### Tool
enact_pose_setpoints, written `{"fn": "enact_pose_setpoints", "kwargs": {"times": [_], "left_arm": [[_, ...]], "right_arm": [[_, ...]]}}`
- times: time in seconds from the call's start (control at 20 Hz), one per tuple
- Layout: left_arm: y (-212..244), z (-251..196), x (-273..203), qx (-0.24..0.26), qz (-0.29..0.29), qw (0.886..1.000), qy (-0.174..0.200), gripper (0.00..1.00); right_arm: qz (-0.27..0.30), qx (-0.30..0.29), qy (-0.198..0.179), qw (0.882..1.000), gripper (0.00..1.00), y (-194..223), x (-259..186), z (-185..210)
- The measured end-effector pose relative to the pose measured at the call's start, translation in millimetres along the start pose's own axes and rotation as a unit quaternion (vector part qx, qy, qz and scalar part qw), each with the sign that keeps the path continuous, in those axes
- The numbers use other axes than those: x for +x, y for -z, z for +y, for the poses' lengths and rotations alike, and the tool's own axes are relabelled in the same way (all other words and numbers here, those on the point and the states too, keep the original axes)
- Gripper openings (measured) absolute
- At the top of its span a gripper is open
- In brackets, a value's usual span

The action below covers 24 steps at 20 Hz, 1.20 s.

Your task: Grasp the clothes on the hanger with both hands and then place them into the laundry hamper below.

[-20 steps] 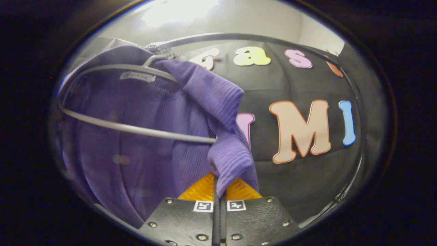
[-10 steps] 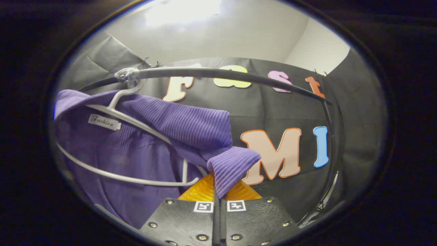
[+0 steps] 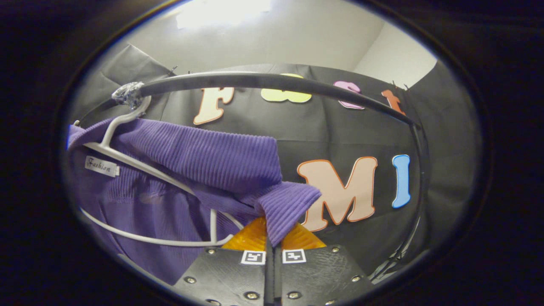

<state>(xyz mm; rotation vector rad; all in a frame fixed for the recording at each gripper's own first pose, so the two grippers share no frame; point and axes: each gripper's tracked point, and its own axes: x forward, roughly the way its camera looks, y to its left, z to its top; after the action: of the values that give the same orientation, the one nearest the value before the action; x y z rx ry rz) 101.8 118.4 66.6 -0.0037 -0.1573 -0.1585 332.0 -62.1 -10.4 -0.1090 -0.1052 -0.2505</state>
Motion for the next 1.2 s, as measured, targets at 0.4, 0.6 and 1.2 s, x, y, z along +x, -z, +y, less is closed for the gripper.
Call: {"fn": "enact_pose_setpoints", "kwargs": {"times": [0.4,0.6,1.2], "left_arm": [[-20.1,52.1,39.2,-0.015,-0.022,0.997,-0.070,0.00],[3.7,49.9,61.5,-0.014,0.002,0.997,-0.077,0.00],[122.2,15.8,64.2,-0.057,0.080,0.993,-0.062,0.00]], "right_arm": [[0.025,0.021,0.017,0.999,0.00,13.6,40.6,-28.6],[0.042,0.045,0.010,0.998,0.00,33.1,56.6,-26.0],[0.139,0.074,-0.003,0.987,0.00,153.5,27.4,-18.4]]}}
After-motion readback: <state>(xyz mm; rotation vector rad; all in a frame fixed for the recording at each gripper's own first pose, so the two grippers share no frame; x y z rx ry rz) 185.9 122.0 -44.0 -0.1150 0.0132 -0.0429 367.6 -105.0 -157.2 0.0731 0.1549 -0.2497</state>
